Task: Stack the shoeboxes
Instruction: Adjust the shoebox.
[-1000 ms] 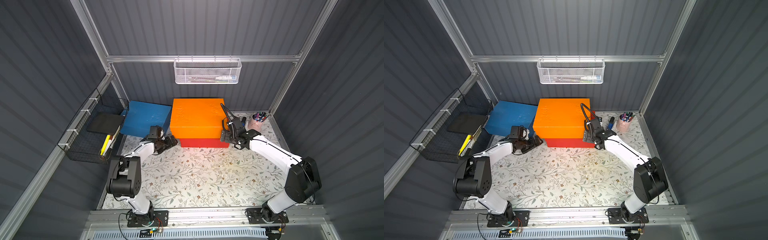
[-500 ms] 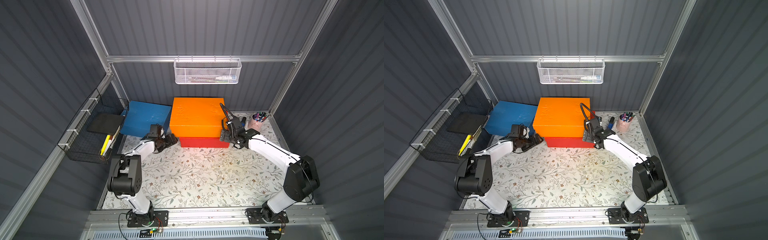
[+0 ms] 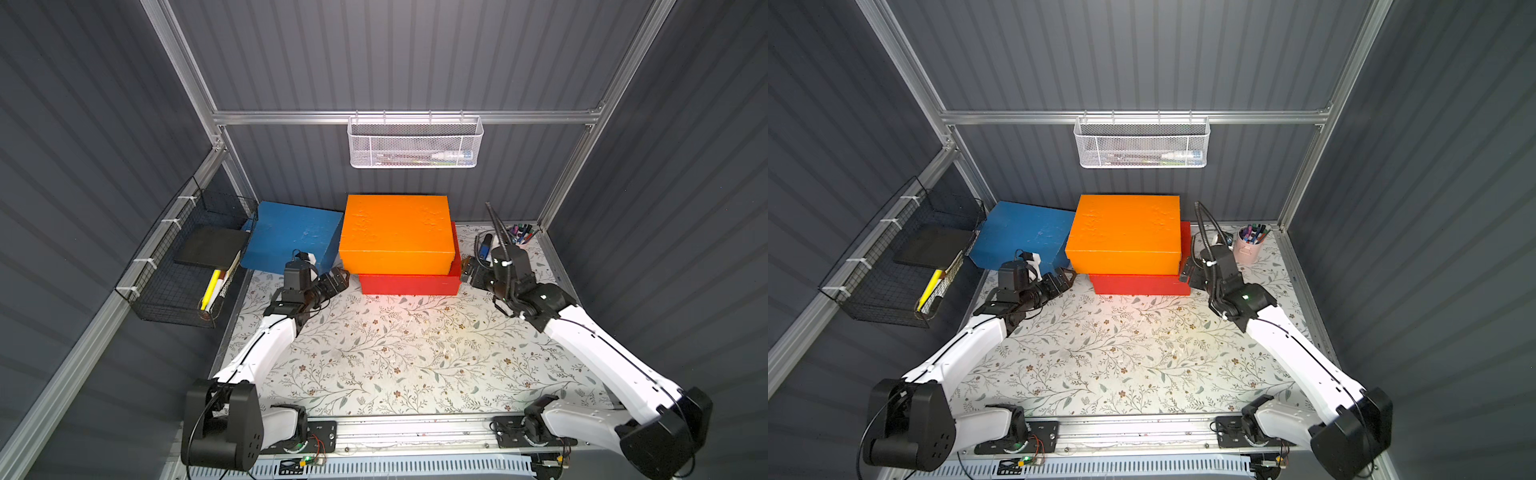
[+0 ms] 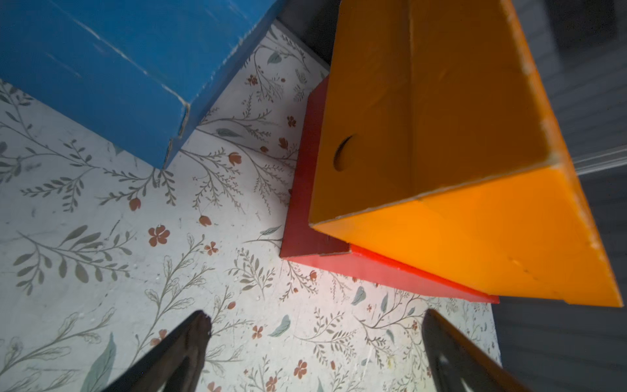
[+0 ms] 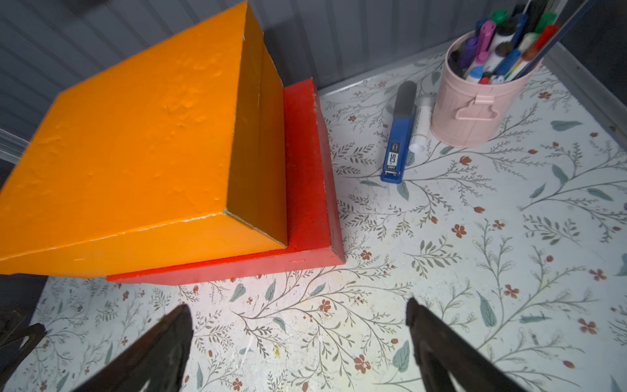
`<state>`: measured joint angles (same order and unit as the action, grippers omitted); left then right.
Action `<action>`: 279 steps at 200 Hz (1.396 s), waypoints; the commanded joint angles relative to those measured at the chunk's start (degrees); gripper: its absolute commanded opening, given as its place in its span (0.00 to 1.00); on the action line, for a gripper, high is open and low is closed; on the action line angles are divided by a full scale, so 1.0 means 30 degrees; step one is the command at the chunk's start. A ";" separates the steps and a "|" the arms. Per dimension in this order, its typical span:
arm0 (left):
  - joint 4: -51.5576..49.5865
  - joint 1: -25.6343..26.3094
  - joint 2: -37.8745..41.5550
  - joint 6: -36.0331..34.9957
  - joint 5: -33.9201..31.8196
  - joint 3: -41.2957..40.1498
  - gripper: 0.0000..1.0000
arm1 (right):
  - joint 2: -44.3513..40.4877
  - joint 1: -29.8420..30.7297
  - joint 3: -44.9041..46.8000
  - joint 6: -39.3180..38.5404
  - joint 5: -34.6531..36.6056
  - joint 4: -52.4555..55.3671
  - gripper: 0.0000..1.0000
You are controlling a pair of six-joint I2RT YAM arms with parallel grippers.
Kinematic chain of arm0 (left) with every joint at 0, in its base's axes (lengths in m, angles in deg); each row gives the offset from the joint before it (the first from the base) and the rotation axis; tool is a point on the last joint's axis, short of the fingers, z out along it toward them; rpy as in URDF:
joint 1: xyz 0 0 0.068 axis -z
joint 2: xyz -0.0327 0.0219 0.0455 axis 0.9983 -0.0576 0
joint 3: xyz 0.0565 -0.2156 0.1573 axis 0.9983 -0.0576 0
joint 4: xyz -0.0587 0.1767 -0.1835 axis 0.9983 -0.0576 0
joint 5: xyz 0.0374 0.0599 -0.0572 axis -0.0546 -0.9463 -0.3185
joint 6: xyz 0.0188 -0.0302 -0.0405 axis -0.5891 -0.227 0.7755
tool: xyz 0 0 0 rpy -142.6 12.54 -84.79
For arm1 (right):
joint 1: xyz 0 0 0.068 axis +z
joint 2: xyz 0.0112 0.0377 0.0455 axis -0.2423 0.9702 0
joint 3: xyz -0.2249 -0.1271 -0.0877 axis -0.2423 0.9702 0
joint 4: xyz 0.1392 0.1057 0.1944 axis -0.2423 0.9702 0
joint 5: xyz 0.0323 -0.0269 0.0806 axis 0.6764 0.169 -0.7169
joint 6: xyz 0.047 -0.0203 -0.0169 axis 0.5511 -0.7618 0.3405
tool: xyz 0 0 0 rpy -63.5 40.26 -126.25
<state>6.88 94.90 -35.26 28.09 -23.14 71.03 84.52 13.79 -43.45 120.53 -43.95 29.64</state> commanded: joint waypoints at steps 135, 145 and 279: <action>-0.9013 -0.0860 -0.8567 -0.6183 0.4653 1.6536 0.99 | 0.5218 -0.4371 -0.5610 0.0539 -0.4235 -0.2075 0.99; -0.8953 -0.0890 -0.9052 -0.6111 0.5573 1.6577 0.99 | 0.5515 -0.4375 -0.5677 0.0568 -0.4449 -0.2082 0.99; -0.9176 -0.0890 -1.2750 -0.4083 0.9978 1.8413 0.99 | 0.8588 -0.4096 -0.6828 0.1951 -0.8503 -0.2146 0.99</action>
<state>-19.87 92.24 -72.39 14.36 3.59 124.28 109.15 0.72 -62.56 125.03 -67.07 23.83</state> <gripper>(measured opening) 0.991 0.989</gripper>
